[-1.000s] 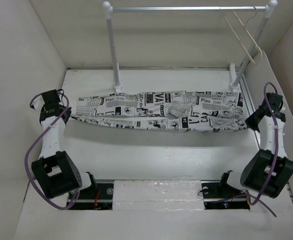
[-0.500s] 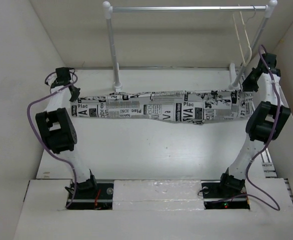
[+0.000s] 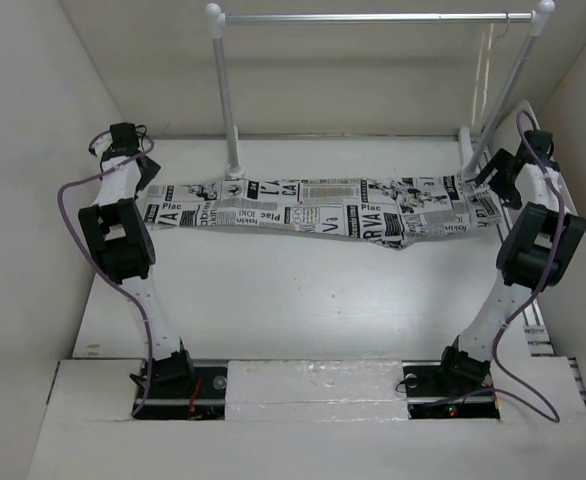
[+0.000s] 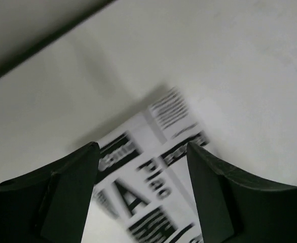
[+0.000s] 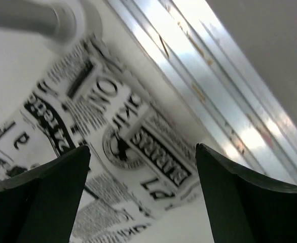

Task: Place the trousers on the hanger
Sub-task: Fold the trousers at the center of the board.

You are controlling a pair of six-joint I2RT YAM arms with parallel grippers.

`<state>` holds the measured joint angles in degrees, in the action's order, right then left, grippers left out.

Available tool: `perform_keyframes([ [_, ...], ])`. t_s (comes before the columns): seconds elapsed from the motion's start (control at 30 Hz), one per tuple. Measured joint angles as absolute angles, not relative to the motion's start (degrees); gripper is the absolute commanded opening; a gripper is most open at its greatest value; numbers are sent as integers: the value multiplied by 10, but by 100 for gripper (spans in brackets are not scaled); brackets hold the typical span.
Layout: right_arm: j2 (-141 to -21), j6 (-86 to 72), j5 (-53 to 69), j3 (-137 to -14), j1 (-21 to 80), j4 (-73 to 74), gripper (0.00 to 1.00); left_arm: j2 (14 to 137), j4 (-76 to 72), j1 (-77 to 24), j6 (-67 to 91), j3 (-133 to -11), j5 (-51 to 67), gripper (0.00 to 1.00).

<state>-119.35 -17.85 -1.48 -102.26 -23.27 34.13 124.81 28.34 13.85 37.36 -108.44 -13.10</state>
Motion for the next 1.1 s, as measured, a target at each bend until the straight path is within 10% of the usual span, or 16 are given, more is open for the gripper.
perform_keyframes([
  [0.07,-1141,-183,0,-935,-236,317,73,1185,269,145,369,-982,-136,65],
  [0.17,-1056,-196,17,-824,-236,280,2,1069,248,155,369,-819,-120,65],
  [0.2,-1024,-206,23,-787,-234,264,0,1033,246,156,371,-779,-112,65],
  [0.3,-936,-219,36,-702,-218,228,0,976,235,163,379,-723,-87,66],
  [0.43,-874,-228,62,-627,-199,183,55,1006,217,162,385,-728,-66,67],
  [0.63,-873,-226,112,-550,-236,146,81,1101,208,161,404,-749,-34,65],
  [0.8,-934,-220,142,-547,-252,128,77,1105,181,161,420,-748,-23,56],
  [0.9,-974,-228,153,-547,-247,104,70,1110,171,162,426,-749,-27,30],
  [1.0,-1002,-246,166,-558,-247,64,52,1120,164,162,434,-751,-29,4],
  [1.1,-1027,-265,172,-569,-245,45,21,1129,169,162,434,-767,-32,0],
])
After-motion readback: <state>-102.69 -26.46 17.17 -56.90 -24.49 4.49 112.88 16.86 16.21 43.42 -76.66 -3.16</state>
